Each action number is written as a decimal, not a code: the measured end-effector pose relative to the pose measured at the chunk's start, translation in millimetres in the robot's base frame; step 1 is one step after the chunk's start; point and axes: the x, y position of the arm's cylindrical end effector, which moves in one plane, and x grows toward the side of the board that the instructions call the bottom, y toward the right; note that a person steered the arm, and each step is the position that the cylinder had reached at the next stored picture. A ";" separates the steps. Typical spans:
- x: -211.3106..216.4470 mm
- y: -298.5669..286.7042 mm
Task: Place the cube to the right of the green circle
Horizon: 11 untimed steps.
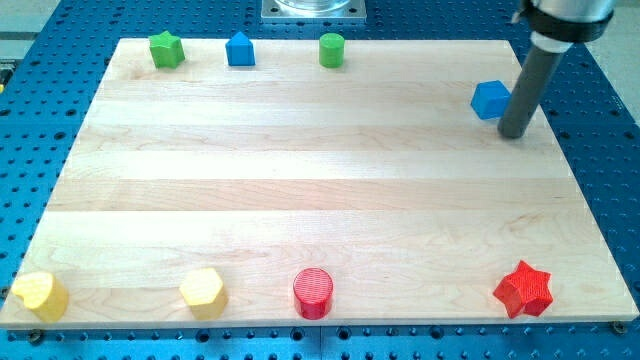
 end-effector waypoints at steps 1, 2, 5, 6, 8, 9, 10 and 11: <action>-23.3 -23.9; -50.1 -59.0; -77.2 -29.4; -95.8 -62.4; -117.7 -99.8; -116.7 -118.4; -114.6 -118.8; -84.2 -109.1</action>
